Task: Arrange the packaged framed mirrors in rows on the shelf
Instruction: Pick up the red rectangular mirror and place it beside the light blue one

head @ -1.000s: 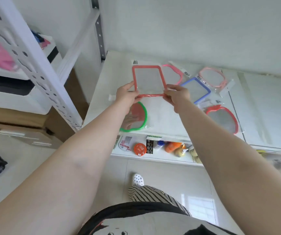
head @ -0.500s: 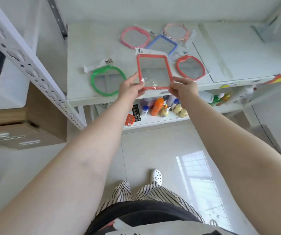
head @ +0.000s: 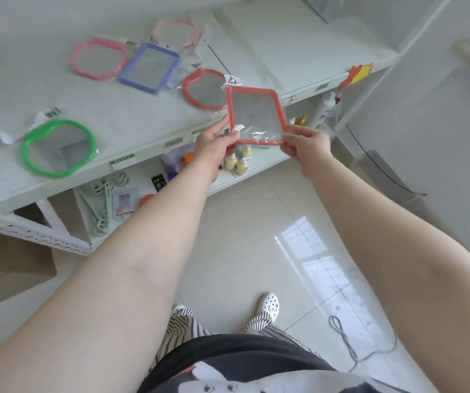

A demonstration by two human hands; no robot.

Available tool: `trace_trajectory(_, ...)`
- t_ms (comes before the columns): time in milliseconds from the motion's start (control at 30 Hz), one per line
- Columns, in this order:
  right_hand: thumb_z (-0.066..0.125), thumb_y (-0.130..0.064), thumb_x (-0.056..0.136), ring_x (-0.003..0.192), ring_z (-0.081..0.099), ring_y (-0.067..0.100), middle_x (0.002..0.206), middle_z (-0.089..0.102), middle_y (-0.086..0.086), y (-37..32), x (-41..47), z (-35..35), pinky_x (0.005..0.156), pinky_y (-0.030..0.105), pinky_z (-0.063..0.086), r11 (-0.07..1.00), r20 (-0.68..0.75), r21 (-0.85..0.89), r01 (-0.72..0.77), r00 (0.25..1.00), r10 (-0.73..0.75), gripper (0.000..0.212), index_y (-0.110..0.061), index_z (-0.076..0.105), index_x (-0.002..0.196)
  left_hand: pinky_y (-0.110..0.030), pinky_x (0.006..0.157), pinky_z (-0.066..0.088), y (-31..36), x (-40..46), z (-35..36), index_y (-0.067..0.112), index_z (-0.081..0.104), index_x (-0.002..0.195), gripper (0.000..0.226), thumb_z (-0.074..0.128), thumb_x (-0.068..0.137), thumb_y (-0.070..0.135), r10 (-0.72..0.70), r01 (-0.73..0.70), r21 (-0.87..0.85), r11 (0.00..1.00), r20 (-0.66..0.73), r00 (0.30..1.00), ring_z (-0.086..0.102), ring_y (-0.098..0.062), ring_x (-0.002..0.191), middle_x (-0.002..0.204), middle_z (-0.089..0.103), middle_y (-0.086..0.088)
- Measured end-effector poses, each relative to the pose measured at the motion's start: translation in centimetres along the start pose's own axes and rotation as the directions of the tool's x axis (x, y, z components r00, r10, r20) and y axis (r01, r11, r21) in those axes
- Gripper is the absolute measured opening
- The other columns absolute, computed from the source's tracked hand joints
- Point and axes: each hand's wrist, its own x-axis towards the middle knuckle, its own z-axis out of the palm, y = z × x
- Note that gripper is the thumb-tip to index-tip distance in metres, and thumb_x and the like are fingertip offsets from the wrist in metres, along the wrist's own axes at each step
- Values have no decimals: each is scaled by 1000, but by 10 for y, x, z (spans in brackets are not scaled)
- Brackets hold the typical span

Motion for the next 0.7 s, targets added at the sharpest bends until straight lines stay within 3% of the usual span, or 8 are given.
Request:
trace_trajectory(100, 66, 2, 84, 63, 69, 12, 86, 68, 8, -4, 25, -49, 74, 21, 60, 1000, -26, 2, 0, 1000, 0, 28, -3, 68, 112, -16, 59, 53, -15, 13, 50, 24, 52, 136, 54, 63, 87, 4, -36, 35, 32, 999, 30, 999, 62, -11, 69, 94, 65, 2)
trace_trajectory(300, 66, 3, 84, 52, 68, 6, 81, 67, 6, -9, 81, -125, 71, 18, 59, 1000, -41, 4, -17, 999, 17, 27, -2, 69, 111, -35, 98, 49, -42, 46, 134, 22, 52, 136, 53, 63, 87, 3, -56, 53, 85, 995, 25, 998, 57, -17, 83, 102, 62, -1)
trace_trajectory(500, 66, 3, 84, 57, 68, 11, 86, 68, 7, -35, 121, -163, 69, 18, 59, 999, -33, 39, -15, 999, 16, 29, 0, 68, 112, -20, 81, 54, -32, 71, 189, 21, 50, 137, 54, 62, 88, 2, -53, 49, 107, 993, 35, 998, 63, -10, 82, 92, 68, 8)
trace_trajectory(600, 66, 4, 84, 62, 69, 14, 101, 68, 13, -50, 141, -166, 64, 17, 58, 998, -25, 63, -8, 1000, 9, 28, -1, 67, 112, -19, 78, 54, -20, 92, 206, 20, 50, 137, 53, 60, 89, 2, -38, 33, 120, 992, 42, 998, 63, -12, 88, 102, 67, 5)
trace_trajectory(700, 64, 5, 85, 63, 68, 17, 98, 67, 13, -66, 165, -167, 57, 16, 55, 998, -31, 58, 6, 1000, -4, 30, 1, 65, 114, -19, 78, 53, -12, 121, 220, 21, 50, 137, 53, 61, 89, 3, -39, 35, 110, 993, 32, 999, 64, -13, 93, 109, 67, 6)
